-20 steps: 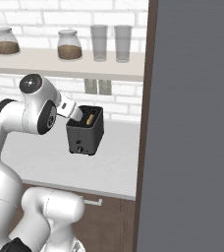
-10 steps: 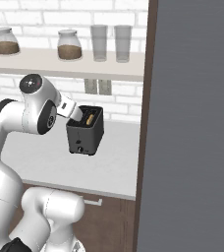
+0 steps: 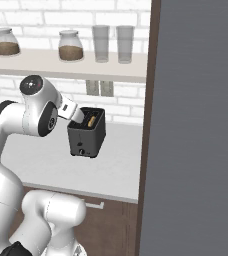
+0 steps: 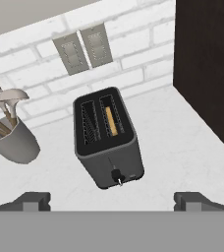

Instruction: Start the toaster. Once the lever pops up, take the bread to the plate on the dining counter.

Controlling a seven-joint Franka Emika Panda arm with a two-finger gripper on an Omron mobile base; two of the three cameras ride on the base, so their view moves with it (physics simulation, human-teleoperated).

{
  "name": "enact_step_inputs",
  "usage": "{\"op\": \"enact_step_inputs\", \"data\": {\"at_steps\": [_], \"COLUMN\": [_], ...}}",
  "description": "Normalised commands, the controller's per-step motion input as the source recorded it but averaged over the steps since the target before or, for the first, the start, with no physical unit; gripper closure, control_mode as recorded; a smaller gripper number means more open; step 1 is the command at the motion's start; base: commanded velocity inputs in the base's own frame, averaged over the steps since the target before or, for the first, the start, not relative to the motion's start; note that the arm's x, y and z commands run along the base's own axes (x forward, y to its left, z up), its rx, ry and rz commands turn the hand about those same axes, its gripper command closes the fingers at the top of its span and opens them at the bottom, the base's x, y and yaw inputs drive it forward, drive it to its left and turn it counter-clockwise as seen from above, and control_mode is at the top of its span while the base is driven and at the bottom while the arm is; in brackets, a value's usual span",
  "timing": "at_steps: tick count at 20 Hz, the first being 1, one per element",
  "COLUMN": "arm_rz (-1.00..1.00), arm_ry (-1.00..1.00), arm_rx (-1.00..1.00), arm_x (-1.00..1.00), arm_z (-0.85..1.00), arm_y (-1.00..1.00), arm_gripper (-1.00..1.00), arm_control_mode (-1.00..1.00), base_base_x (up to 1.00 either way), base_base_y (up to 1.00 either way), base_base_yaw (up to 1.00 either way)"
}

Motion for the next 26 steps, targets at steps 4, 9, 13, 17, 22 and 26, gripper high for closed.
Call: {"op": "enact_step_inputs", "data": {"at_steps": [4, 9, 13, 17, 22, 26], "arm_rz": [0.00, 0.00, 0.00, 0.00, 0.00, 0.00], "arm_ry": [0.00, 0.00, 0.00, 0.00, 0.00, 0.00], "arm_rx": [0.00, 0.00, 0.00, 0.00, 0.00, 0.00], "arm_x": [0.00, 0.00, 0.00, 0.00, 0.00, 0.00], "arm_z": [0.00, 0.00, 0.00, 0.00, 0.00, 0.00], "arm_y": [0.00, 0.00, 0.00, 0.00, 0.00, 0.00], "arm_gripper": [-1.00, -1.00, -1.00, -1.00, -1.00, -1.00], "arm_control_mode": [-1.00, -1.00, -1.00, -1.00, -1.00, -1.00], "base_base_x": [0.00, 0.00, 0.00, 0.00, 0.00, 0.00], "base_base_y": [0.00, 0.00, 0.00, 0.00, 0.00, 0.00], "base_base_yaw": [0.00, 0.00, 0.00, 0.00, 0.00, 0.00]}}
